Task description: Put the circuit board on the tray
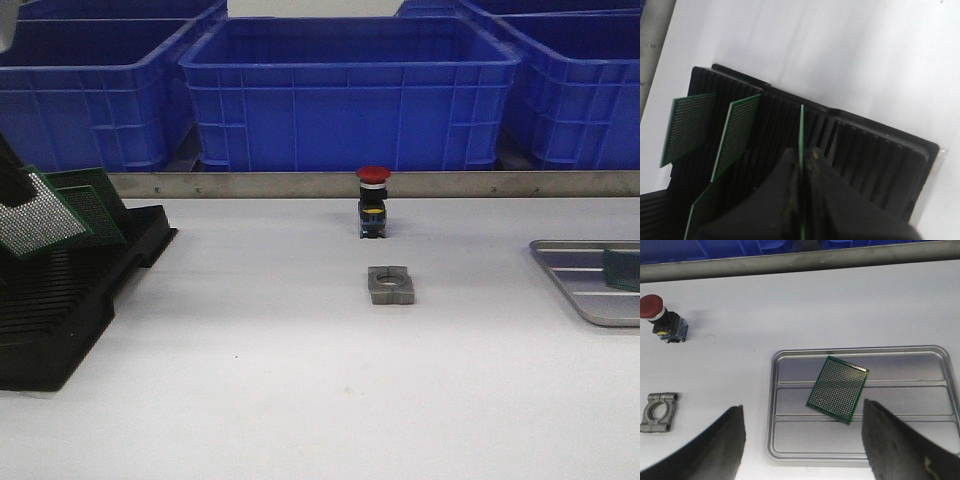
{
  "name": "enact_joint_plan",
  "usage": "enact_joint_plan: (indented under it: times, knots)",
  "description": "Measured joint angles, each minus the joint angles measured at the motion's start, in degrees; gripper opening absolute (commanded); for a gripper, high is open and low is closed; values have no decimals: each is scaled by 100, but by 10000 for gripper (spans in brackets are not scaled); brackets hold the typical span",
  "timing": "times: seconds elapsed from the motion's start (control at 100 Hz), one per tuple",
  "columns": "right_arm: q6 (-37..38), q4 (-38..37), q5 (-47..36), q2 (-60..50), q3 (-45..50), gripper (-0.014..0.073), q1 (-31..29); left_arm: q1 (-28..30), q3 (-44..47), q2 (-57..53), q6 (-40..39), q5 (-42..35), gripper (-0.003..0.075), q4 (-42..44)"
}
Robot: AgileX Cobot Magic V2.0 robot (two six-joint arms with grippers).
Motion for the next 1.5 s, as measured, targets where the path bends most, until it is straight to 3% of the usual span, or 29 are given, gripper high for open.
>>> enact_joint_plan:
  times: [0.26, 0.78, 1.18, 1.5]
  knots:
    - [-132, -10, 0, -153, 0, 516, 372, -299, 0, -549, -11, 642, -20, -14]
    - [-1022, -10, 130, -199, 0, 516, 2985, -1897, 0, -570, -11, 710, -20, -825]
    - [-1805, -10, 97, 63, 0, 516, 4533, -2062, 0, -570, -11, 710, -20, -1273]
    - [-1922, -10, -1121, 963, 0, 516, 5237, -2062, 0, -570, -11, 710, -20, -1302]
